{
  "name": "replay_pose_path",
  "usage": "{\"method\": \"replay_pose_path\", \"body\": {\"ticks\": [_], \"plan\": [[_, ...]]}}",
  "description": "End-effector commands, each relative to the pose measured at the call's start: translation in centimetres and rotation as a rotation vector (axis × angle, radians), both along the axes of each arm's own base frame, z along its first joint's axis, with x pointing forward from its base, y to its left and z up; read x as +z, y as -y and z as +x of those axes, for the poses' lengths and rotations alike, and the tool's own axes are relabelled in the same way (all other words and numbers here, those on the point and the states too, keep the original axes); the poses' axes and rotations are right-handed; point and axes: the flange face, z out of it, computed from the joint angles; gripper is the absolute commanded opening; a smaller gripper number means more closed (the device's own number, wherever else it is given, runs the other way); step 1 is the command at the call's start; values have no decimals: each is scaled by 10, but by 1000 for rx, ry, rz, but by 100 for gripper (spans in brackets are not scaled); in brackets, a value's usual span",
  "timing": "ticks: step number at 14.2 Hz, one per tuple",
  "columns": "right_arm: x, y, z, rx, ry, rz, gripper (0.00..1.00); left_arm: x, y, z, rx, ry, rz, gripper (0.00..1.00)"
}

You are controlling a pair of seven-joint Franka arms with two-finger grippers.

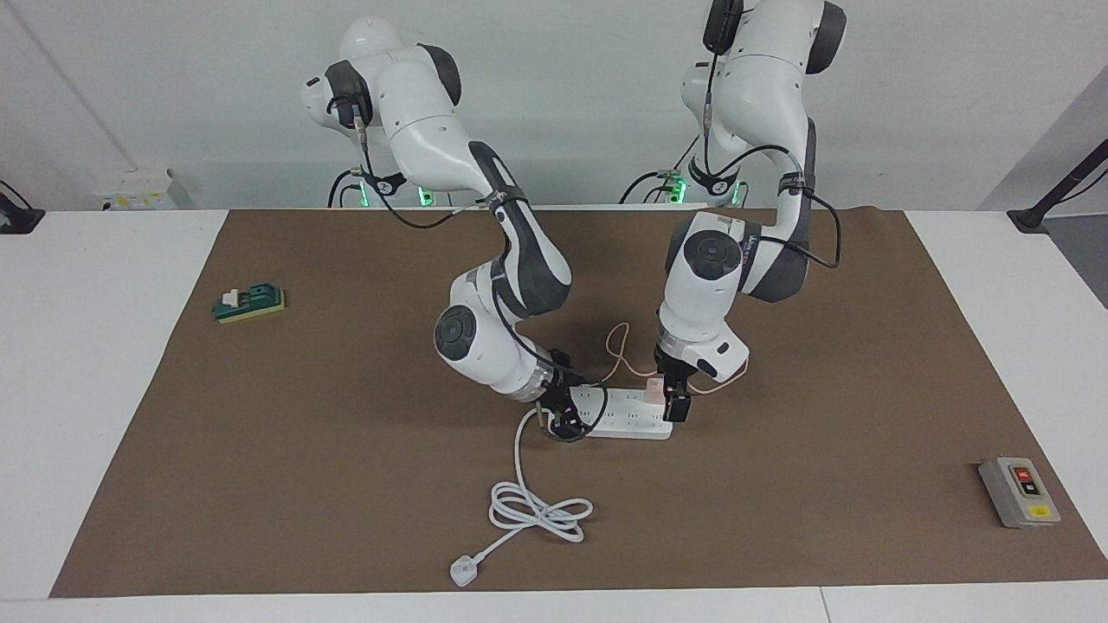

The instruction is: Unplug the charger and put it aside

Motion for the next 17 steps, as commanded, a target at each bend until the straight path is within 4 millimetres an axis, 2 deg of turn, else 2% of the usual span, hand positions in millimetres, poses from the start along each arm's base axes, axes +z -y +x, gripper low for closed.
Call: {"method": "replay_pose_path", "body": {"ticks": [1,14,17], "plan": [[3,-6,-1,-5,-9,18,100,-2,-3,-1,-10,-1,-15,100],[-11,6,6,3,74,-10,100,-4,-4,-1,-11,-3,-14,100],[-20,10,5,4,90,-20,100,-4,-4,-1,-11,-3,-14,100]]}}
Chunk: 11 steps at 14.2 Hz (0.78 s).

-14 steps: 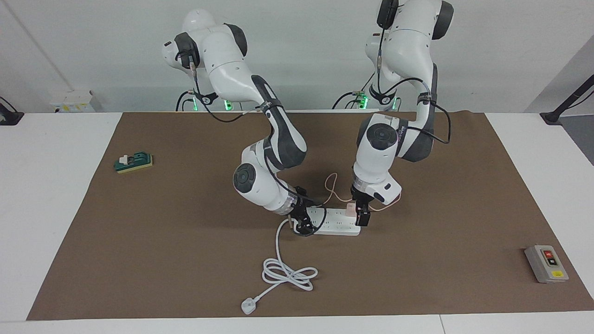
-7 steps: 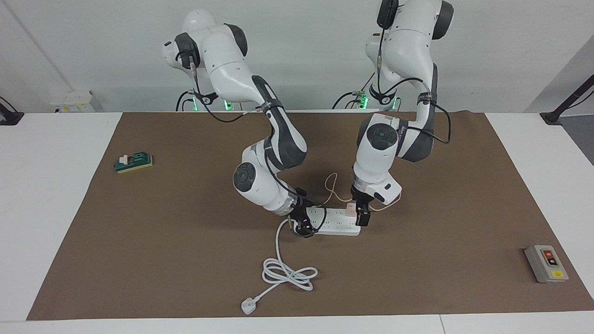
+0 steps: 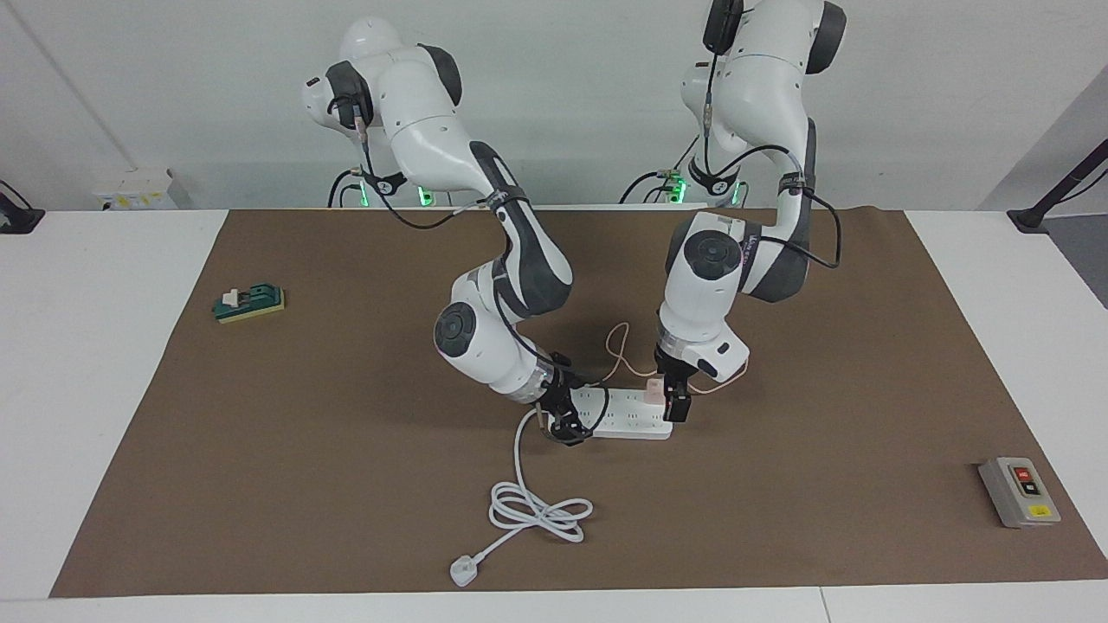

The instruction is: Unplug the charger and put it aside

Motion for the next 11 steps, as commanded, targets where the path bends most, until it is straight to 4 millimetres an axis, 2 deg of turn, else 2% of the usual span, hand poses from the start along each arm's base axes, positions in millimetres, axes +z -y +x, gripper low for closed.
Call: {"method": "replay_pose_path", "body": {"ticks": [1,8,11], "plan": [[-20,11,1,14,33,-16,100,-3,-4,-1,-9,-2,-15,100],[-14,8,-1,-5,-32,7,100,-3,-4,0,-8,-1,-15,100],[-2,4,2,-6,-47,18,100,-4,-3,0,-9,-2,-15,100]]}}
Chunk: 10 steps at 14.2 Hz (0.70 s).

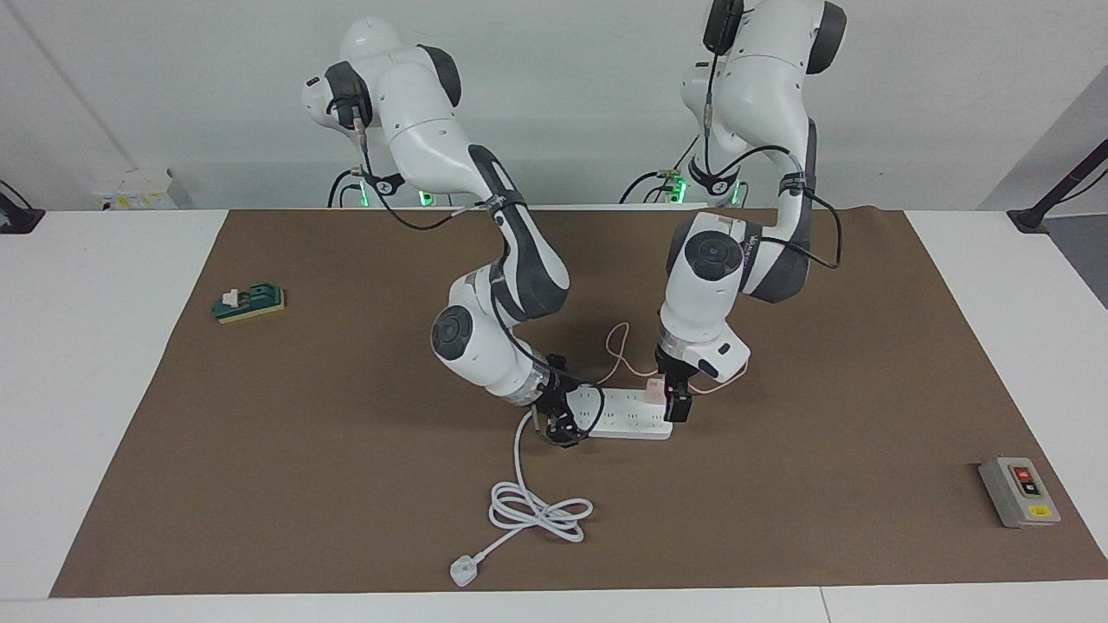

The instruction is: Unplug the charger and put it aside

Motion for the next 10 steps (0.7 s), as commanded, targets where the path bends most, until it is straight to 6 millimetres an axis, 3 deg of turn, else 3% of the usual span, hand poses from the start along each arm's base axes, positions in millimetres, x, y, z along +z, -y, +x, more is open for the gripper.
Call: {"method": "replay_pose_path", "body": {"ticks": [1,7,10], "plan": [[4,2,4,-12,-23,21,100,-3,-2,-1,-11,-1,-15,100],[12,0,7,-54,-47,47,100,-6,-2,-1,-11,-5,-14,100],[12,-10,3,-59,-49,62,100,-7,-2,0,-11,-5,-14,100]]}}
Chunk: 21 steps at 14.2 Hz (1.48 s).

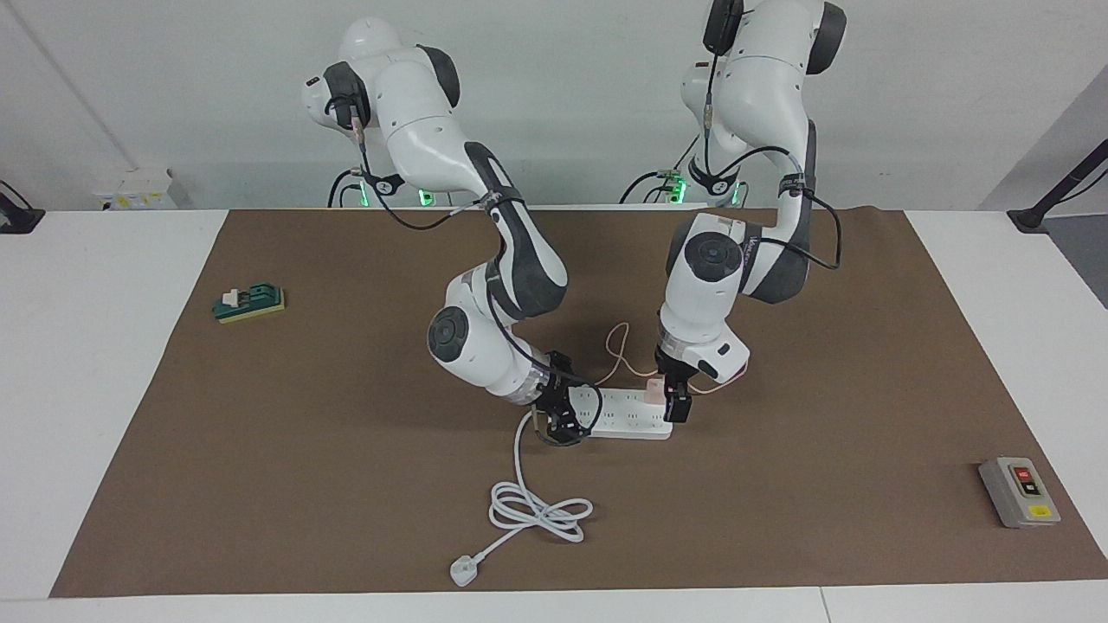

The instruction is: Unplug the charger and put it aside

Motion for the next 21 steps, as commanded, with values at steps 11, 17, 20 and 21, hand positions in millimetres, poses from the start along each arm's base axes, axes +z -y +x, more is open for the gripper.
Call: {"method": "replay_pose_path", "body": {"ticks": [11,17,20,21], "plan": [[-16,-11,-10,66,89,-16,100,-5,-3,0,-27,-3,-13,100],[-20,-7,-11,64,76,-21,100,-6,-3,0,-21,-9,-18,100],[-20,-6,-11,75,90,-25,100,-6,-3,0,-21,-10,-17,100],[-23,-6,-11,78,94,-27,100,-6,-3,-1,-21,-12,-16,100]]}}
